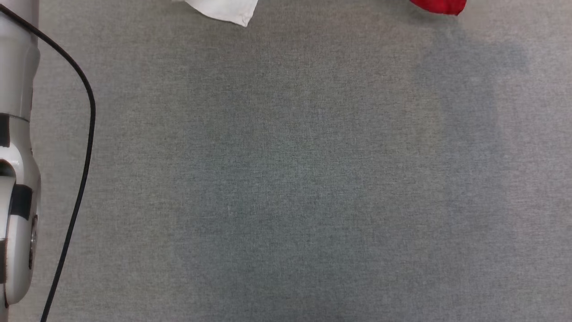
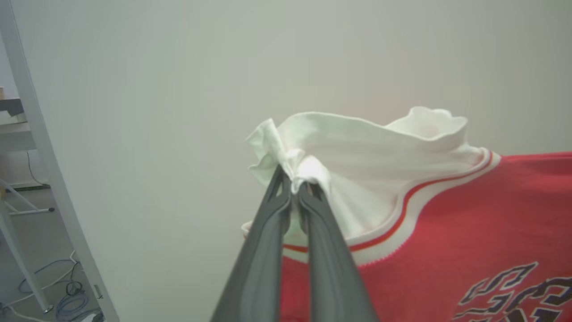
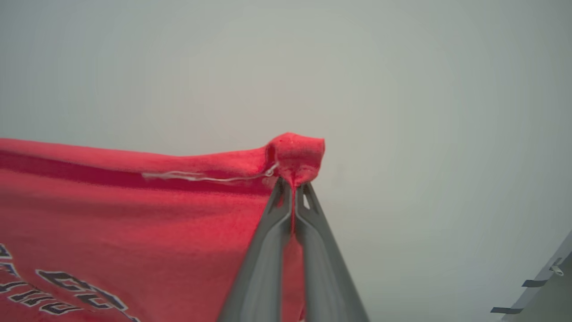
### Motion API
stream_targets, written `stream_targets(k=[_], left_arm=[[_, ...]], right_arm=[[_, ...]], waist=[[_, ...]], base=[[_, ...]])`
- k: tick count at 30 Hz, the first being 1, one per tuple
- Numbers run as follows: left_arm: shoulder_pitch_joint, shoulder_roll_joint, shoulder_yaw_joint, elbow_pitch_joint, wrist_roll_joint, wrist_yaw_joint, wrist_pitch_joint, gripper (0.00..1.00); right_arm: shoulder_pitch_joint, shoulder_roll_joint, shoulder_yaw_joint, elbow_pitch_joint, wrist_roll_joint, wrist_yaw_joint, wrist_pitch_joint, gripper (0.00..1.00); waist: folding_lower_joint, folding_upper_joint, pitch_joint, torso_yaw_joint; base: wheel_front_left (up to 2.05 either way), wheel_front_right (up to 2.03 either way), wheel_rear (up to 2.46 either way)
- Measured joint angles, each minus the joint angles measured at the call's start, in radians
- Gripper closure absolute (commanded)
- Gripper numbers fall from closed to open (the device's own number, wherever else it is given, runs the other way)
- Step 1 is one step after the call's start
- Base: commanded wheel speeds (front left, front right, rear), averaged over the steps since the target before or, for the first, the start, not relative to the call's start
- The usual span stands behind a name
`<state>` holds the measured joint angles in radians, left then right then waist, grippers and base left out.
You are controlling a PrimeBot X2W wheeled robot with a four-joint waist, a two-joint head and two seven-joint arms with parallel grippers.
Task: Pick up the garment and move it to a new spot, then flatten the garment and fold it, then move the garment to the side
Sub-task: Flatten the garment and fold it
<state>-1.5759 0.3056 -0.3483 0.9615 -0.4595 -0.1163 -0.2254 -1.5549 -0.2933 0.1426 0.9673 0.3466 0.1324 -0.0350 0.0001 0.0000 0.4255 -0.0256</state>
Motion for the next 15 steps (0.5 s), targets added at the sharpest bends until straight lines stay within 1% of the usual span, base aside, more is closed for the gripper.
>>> stream_targets(k=[8, 12, 15], left_arm=[[0.019, -0.031, 0.005, 0.092, -0.029, -0.004, -0.022, 1.00], [0.094, -0.037, 0.021, 0.129, -0.070, -0.011, -0.029, 1.00], [0.170, -0.046, 0.027, 0.136, -0.100, -0.011, -0.030, 1.00]], right_arm=[[-0.010, 0.031, 0.075, 0.102, 0.046, 0.000, -0.040, 1.00], [0.022, 0.042, 0.136, 0.125, 0.095, -0.001, -0.039, 1.00], [0.088, 0.049, 0.190, 0.124, 0.142, -0.001, -0.025, 1.00]], waist=[[0.0001, 0.0000, 0.085, 0.000], [0.0002, 0.0000, 0.091, -0.003], [0.0001, 0.0000, 0.076, -0.004]], base=[[0.00, 0.00, 0.00], [0.00, 0.00, 0.00], [0.00, 0.00, 0.00]])
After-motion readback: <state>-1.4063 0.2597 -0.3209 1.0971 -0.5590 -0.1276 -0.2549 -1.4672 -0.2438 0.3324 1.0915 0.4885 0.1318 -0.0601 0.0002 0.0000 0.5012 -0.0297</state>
